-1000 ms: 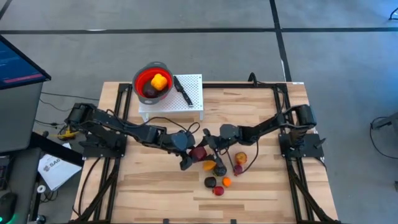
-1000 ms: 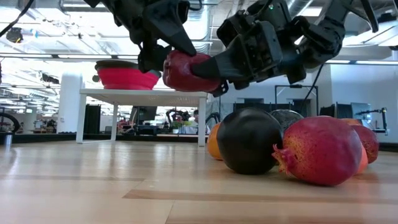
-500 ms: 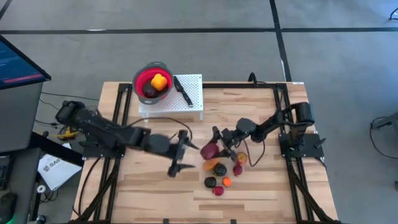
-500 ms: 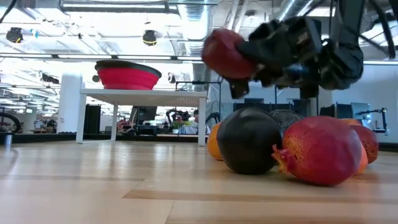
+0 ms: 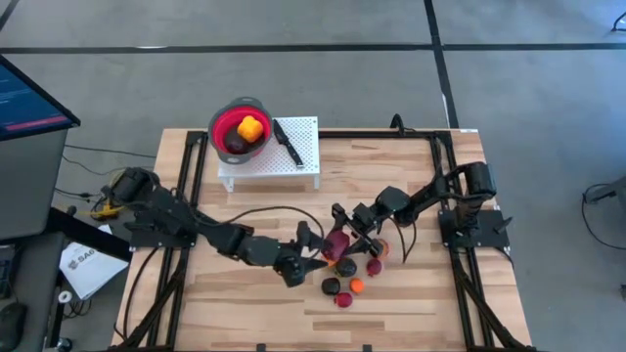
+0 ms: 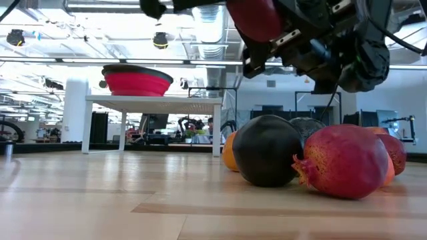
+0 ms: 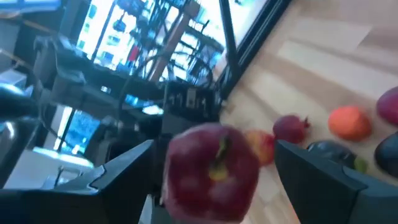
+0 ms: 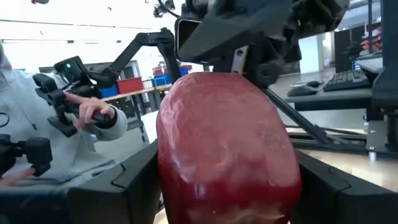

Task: Pick & Place Fruit
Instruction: Put the left red apple into the red strainer bowl on the shelf

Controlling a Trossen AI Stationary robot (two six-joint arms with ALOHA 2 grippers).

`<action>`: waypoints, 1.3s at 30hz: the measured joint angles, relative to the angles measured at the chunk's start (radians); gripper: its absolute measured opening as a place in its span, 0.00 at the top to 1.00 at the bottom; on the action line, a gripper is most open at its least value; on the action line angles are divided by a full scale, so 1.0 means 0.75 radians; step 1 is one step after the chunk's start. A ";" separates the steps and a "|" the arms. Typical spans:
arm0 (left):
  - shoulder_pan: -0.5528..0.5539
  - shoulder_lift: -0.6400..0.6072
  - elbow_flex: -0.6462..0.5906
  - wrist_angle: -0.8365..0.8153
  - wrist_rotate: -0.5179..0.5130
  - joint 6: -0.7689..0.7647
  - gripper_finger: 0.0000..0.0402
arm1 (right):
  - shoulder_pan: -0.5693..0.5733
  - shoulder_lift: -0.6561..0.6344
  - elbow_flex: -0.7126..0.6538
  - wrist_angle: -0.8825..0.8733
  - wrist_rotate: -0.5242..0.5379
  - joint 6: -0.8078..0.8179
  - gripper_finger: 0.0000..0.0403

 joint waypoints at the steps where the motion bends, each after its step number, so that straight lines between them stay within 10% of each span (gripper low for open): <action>1: 0.007 0.008 0.000 0.003 -0.024 0.000 0.20 | 0.003 0.000 0.003 0.000 0.000 0.000 0.37; 22: 0.048 0.026 -0.001 0.084 0.053 -0.195 0.45 | 0.002 -0.001 0.006 -0.001 0.000 0.037 0.36; 34: 0.001 -0.052 0.002 -0.039 -0.009 -0.664 0.44 | -0.091 0.001 0.005 -0.379 -0.249 0.090 0.12; 39: -0.011 -0.239 0.001 -0.367 -0.100 -1.023 0.43 | -0.096 0.002 0.005 -0.620 -0.125 -0.042 0.10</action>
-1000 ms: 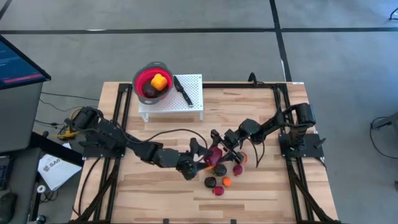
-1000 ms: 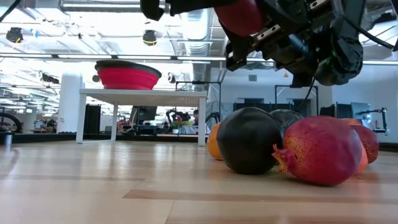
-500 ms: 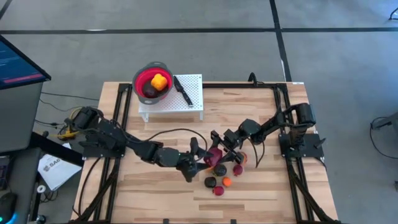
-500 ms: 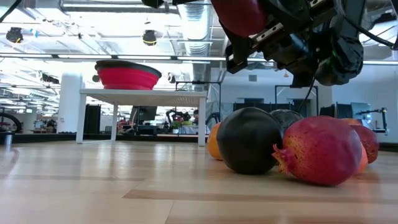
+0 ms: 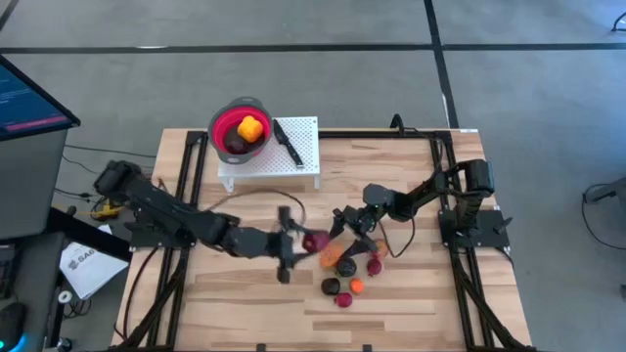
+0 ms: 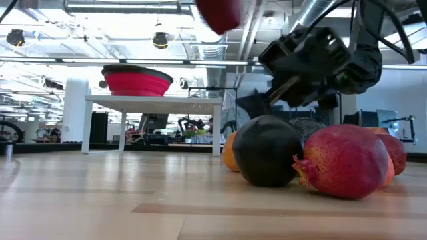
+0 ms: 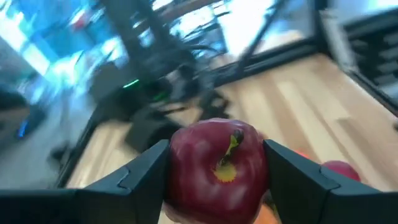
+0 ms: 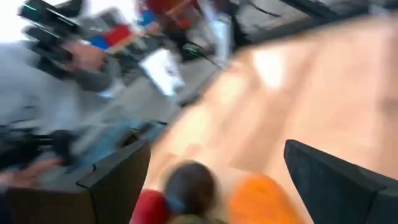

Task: Pick & Place Fruit
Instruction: Put the left red apple into the red strainer bowl on the shelf

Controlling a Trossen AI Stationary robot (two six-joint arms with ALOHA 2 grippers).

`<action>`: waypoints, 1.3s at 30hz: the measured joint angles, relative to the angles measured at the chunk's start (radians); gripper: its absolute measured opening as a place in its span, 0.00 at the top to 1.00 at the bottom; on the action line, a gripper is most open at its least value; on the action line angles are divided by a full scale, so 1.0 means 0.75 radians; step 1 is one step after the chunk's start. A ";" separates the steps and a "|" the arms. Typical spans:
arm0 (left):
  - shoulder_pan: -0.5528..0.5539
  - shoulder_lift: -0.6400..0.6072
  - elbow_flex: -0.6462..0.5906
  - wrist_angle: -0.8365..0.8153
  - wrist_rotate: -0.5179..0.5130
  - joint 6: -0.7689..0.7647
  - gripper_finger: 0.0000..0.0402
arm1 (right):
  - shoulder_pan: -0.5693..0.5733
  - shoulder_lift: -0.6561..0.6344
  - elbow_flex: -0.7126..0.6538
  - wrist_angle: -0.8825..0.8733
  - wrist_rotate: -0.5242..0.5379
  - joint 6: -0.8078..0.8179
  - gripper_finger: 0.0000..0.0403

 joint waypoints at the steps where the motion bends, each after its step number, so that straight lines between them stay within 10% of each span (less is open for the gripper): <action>1: -0.007 -0.049 0.000 -0.069 -0.068 -0.085 0.43 | 0.005 0.000 0.000 -0.013 0.057 -0.018 0.11; 7: 0.019 -0.372 0.044 -0.440 -0.460 -0.465 0.43 | 0.067 -0.001 0.010 0.015 0.336 -0.093 0.17; 15: 0.343 -0.664 0.163 -0.785 -0.524 -0.453 0.43 | 0.126 -0.001 0.097 0.019 0.388 -0.103 0.23; 27: 1.138 -0.631 0.203 -1.296 -0.176 -0.560 0.43 | 0.134 -0.002 0.130 0.006 0.388 -0.103 0.23; 39: 1.326 -0.439 0.136 -1.269 -0.101 -0.561 0.36 | 0.134 -0.003 0.130 -0.015 0.388 -0.109 0.23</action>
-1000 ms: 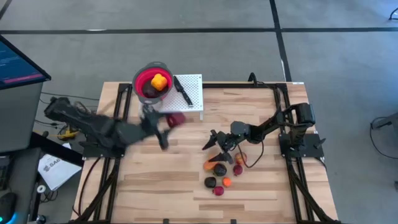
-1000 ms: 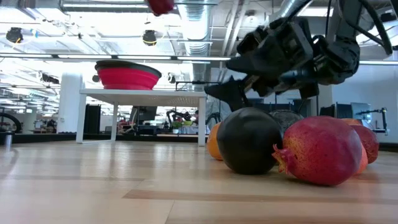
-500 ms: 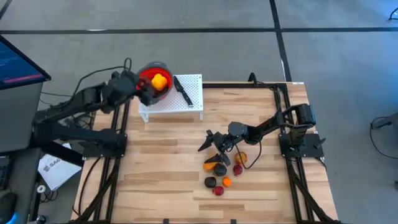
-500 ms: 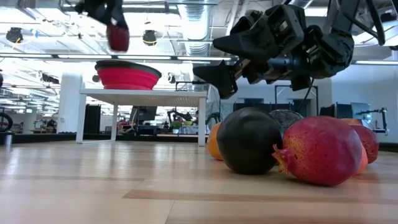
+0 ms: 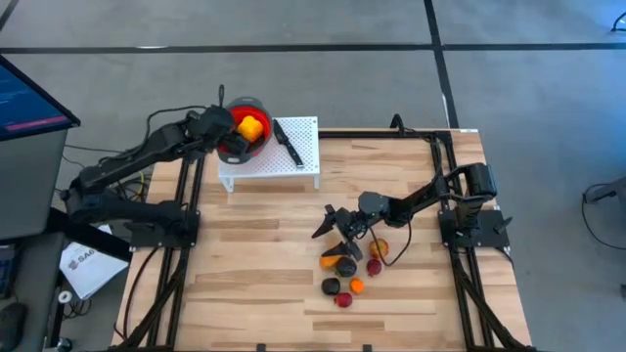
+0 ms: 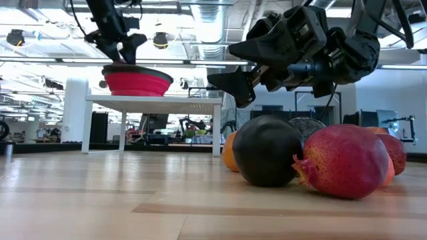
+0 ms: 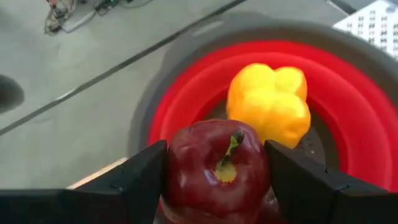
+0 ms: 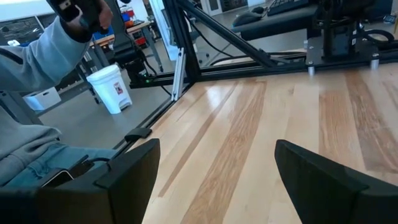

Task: Pick & Place Fruit
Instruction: Put the left red apple into the red strainer bowl on the shelf, then put the red apple into the red strainer bowl on the shelf

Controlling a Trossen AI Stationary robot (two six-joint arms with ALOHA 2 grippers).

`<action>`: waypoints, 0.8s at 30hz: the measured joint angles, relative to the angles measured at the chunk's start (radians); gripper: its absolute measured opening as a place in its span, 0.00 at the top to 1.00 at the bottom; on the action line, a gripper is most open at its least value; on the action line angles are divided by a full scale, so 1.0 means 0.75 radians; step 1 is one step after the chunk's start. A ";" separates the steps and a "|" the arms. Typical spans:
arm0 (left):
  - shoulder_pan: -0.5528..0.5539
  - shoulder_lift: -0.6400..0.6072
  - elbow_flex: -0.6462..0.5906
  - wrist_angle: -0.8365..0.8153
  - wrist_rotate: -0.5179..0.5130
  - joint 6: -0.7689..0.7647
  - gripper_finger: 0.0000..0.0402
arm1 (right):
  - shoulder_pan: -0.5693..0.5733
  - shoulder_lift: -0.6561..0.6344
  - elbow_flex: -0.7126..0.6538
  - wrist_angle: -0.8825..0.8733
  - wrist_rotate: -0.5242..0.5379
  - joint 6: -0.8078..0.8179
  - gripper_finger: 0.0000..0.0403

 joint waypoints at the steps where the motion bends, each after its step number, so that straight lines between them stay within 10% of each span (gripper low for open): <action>1: 0.005 0.012 -0.007 0.008 0.008 0.001 0.36 | 0.000 0.000 0.000 0.000 0.000 0.000 0.23; 14: 0.044 0.034 -0.045 0.099 0.070 0.041 0.23 | 0.000 0.000 0.000 0.000 0.011 -0.004 0.23; 24: -0.038 -0.188 0.003 0.184 0.054 0.071 0.22 | -0.007 -0.013 -0.006 -0.011 0.271 -0.029 0.23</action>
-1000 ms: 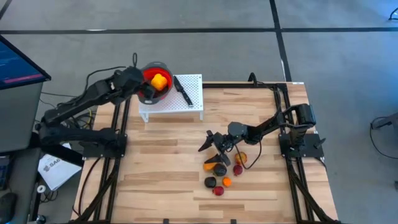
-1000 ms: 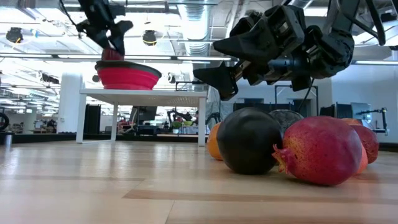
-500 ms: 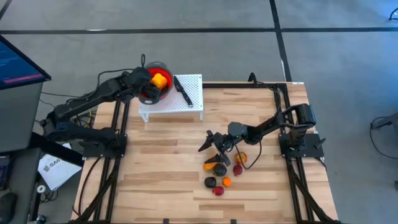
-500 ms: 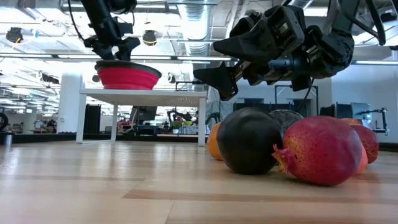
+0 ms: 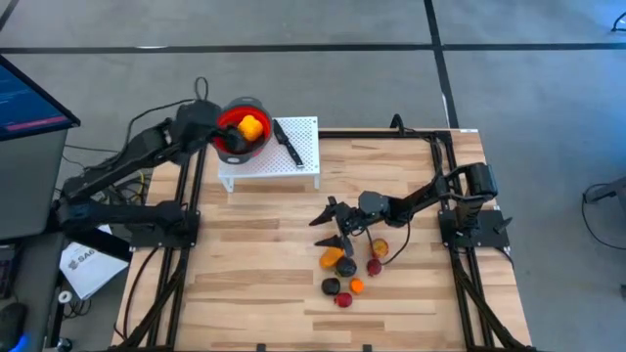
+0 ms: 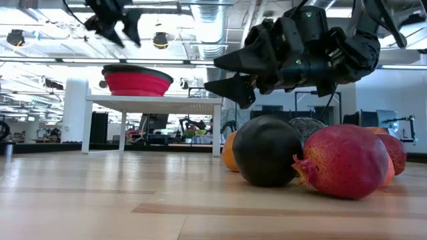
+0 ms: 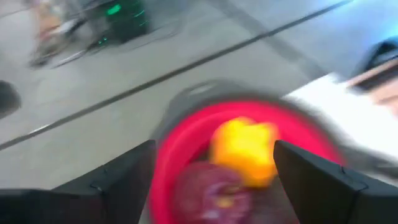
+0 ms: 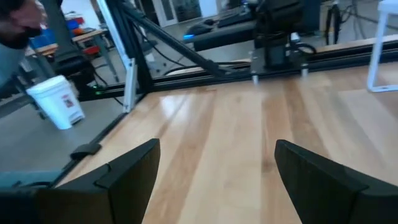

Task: Pick & Place Fruit
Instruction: Put the red apple into the red strainer bowl on the shelf

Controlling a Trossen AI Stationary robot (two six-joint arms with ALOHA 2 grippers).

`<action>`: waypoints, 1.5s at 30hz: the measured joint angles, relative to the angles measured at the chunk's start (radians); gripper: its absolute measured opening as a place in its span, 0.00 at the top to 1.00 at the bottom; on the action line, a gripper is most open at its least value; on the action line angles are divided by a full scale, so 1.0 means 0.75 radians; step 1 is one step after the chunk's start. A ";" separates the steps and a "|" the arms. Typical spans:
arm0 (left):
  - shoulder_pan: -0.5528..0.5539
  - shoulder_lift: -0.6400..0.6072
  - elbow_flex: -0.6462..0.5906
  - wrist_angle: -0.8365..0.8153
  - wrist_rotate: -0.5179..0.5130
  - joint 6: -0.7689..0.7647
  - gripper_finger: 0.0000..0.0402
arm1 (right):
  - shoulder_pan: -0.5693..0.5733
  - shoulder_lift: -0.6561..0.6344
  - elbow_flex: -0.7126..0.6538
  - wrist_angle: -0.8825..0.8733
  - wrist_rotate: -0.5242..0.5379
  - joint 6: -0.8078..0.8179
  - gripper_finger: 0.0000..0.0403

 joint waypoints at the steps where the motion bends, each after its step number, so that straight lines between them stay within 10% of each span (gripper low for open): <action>1: -0.035 -0.032 0.000 0.021 0.048 0.000 0.23 | -0.005 -0.021 -0.009 -0.005 0.002 -0.006 0.23; 7: -0.372 -0.139 -0.096 0.244 0.383 0.012 0.27 | -0.008 -0.246 -0.092 -0.222 0.107 -0.105 0.23; 14: -0.825 0.030 -0.326 0.638 0.304 0.016 0.32 | 0.150 -0.739 -0.144 -1.056 0.431 -0.271 0.23; 23: -1.062 0.522 -0.426 1.213 0.301 -0.012 0.35 | 0.414 -1.152 -0.162 -1.851 0.632 -0.016 0.23; 34: -1.068 0.973 -0.426 1.708 0.298 -0.079 0.36 | 0.494 -1.106 -0.456 -1.587 0.631 0.145 0.23; 45: -1.021 1.016 -0.426 1.775 0.298 -0.109 0.36 | 0.494 -0.819 -0.508 -1.238 0.683 0.123 0.23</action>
